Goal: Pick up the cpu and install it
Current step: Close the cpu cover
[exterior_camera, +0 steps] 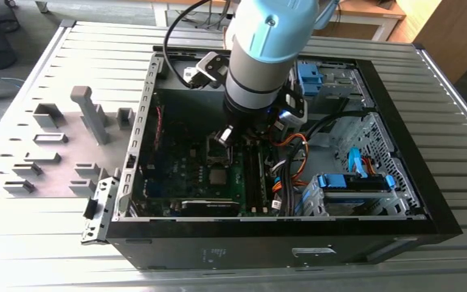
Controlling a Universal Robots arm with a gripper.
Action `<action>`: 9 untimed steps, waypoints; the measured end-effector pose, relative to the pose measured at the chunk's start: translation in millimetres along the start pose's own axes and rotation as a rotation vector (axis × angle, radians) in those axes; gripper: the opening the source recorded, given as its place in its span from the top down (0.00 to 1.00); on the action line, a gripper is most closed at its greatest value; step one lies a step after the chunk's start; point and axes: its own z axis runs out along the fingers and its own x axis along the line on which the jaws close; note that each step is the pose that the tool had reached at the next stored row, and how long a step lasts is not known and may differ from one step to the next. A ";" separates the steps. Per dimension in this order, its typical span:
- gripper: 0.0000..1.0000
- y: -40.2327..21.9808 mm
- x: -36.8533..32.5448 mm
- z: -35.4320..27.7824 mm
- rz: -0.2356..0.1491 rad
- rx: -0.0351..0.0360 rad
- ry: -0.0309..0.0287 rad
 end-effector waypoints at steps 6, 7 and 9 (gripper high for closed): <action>0.89 -2.4 -0.6 3.4 -0.001 0.0021 -0.0010; 0.89 -2.8 -0.9 3.4 -0.001 0.0021 -0.0010; 0.89 -3.0 -0.8 4.4 -0.001 0.0019 -0.0017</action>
